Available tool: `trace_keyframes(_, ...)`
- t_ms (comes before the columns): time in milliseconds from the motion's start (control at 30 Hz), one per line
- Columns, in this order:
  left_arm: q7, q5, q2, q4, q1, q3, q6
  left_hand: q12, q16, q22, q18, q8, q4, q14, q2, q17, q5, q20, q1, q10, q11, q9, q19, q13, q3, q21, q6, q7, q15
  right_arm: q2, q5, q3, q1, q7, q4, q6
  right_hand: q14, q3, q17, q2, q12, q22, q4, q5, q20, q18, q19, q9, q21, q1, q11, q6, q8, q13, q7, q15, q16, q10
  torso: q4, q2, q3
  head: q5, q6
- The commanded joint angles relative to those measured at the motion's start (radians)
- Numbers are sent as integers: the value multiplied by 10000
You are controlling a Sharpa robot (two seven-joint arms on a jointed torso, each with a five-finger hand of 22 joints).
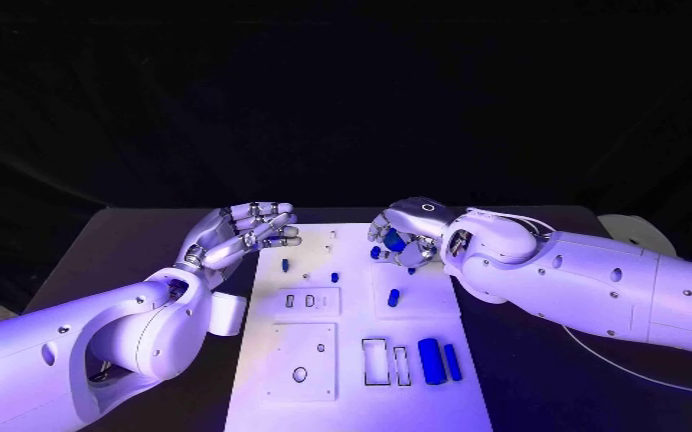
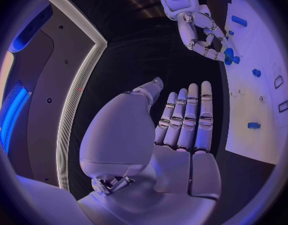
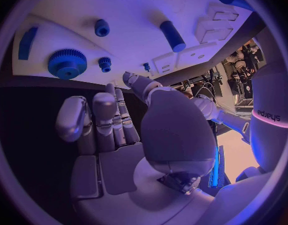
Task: Assemble the parts on the task board
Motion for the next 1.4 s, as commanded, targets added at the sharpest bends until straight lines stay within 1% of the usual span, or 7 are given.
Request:
trace_keyframes(33, -15, -68, -4, 65, 37, 13, 252, -71, -63, -14, 51, -62, 7, 56, -95, 17, 26, 4, -17, 48, 51, -12, 76, -15, 49, 38, 23, 187, -12, 40, -798, 5, 21, -844, 7, 419, 203, 33, 455, -41, -6, 423, 87, 4, 11, -178, 162, 61, 277, -16, -9, -27, -32, 15, 9, 61, 496, -67, 30, 72, -17, -4, -9)
trace_keyframes(267, -47, -68, -32, 88, 66, 14, 272, -82, -70, -18, 49, -68, 13, 53, -98, 18, 27, 6, -36, 46, 55, -15, 74, -15, 50, 34, 21, 191, -9, 103, -969, 7, 42, -1192, -34, 516, 366, 269, 1878, 6, 17, 1687, 137, -17, 51, -387, 731, 231, 1061, 55, 5, 0, -5, 52, 18, 89, 1914, 17, 51, 120, -21, -31, 0)
trace_keyframes(433, -80, -68, -37, 91, 83, 14, 299, -82, -70, -18, 49, -68, 13, 53, -98, 18, 27, 6, -36, 46, 55, -15, 74, -15, 50, 34, 21, 191, -9, 173, -828, 7, 49, -1208, -79, 640, 363, 424, 2158, 11, 79, 2650, 156, -4, 39, -569, 1220, 316, 1617, 71, -47, -4, 4, 126, -27, 60, 2248, 256, 48, 153, -15, -27, 15)
trace_keyframes(633, -123, -68, -44, 93, 103, 14, 331, -104, -84, -27, 48, -81, 19, 47, -109, 21, 26, 9, -68, 41, 62, -20, 71, -14, 50, 25, 13, 198, -2, 249, -562, 8, 52, -1159, -94, 758, 350, 512, 2301, 54, 110, 3163, 218, -13, 17, -669, 1483, 417, 1908, 28, -94, 103, 76, 202, -63, 31, 2433, 442, 43, 188, -8, -16, 12)
trace_keyframes(833, -152, -68, -26, 80, 110, 14, 349, -122, -96, -33, 47, -92, 19, 39, -115, 23, 25, 13, -84, 33, 67, -26, 67, -14, 53, 17, 3, 203, 2, 350, -350, 8, 54, -1113, -231, 874, 324, 547, 2302, 71, 29, 3168, 285, -6, 13, -666, 1468, 503, 1919, -38, -77, 210, 143, 219, -50, 40, 2499, 385, 47, 224, -19, -16, 1)
trace_keyframes(967, -161, -68, -34, 97, 111, 14, 352, -122, -96, -33, 47, -92, 19, 39, -115, 23, 25, 13, -84, 33, 67, -26, 67, -14, 53, 17, 3, 203, 2, 414, -305, 8, 54, -1116, -292, 868, 319, 548, 2300, 70, 15, 3151, 299, -10, 17, -662, 1456, 511, 1911, -54, -69, 207, 142, 218, -39, 47, 2506, 367, 38, 256, -2, 36, 2)
trace_keyframes(1400, -187, -68, -87, 129, 126, 14, 358, -149, -114, -44, 46, -110, 16, 27, -123, 25, 25, 18, -102, 19, 75, -33, 60, -14, 59, 5, -13, 211, 10, 495, -338, 8, 54, -1209, -327, 753, 297, 539, 2274, 73, -9, 3100, 379, -28, 42, -649, 1412, 542, 1886, -141, -32, 188, 132, 222, 7, 80, 2523, 312, 34, 305, -1, 29, -47)
